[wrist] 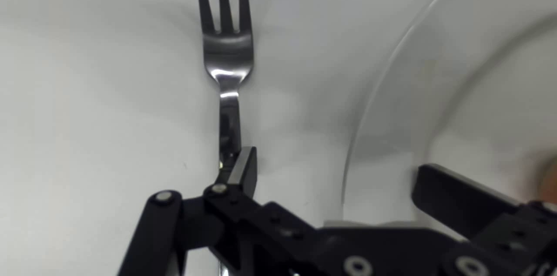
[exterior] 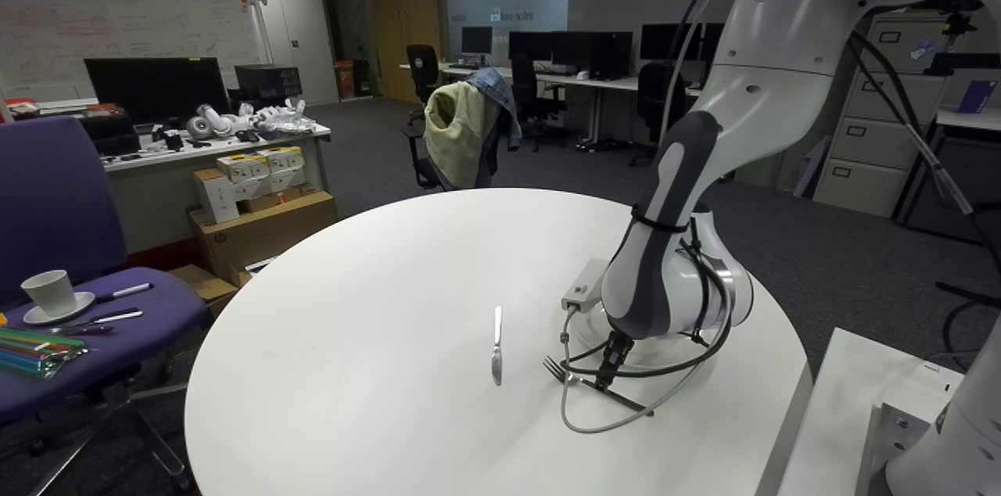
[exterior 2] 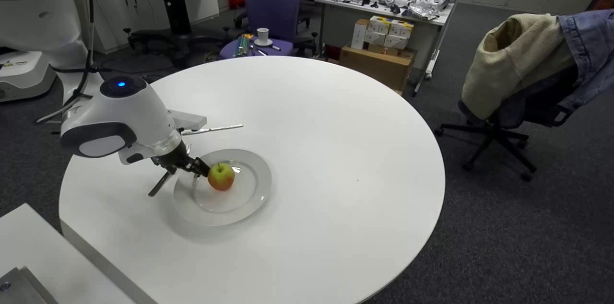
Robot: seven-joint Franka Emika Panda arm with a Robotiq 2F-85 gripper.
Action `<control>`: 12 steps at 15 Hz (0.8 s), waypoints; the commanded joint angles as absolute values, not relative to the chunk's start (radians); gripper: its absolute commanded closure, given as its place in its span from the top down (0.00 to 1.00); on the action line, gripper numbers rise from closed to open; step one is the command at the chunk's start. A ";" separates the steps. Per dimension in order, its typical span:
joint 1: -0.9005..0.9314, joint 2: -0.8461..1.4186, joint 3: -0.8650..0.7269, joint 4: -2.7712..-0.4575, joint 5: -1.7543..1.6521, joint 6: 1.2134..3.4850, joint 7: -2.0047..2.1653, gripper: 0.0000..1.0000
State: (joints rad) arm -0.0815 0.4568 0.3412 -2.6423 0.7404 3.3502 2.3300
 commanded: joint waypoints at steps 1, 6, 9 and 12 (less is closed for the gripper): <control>-0.111 0.470 0.360 -2.644 0.723 3.382 2.322 0.84; -0.108 0.470 0.358 -2.645 0.724 3.390 2.324 0.68; -0.094 0.461 0.349 -2.650 0.730 3.395 2.324 0.94; -0.086 0.452 0.344 -2.654 0.732 3.400 2.322 1.00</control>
State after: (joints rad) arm -0.0818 0.4565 0.3408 -2.6423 0.7404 3.3658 2.3301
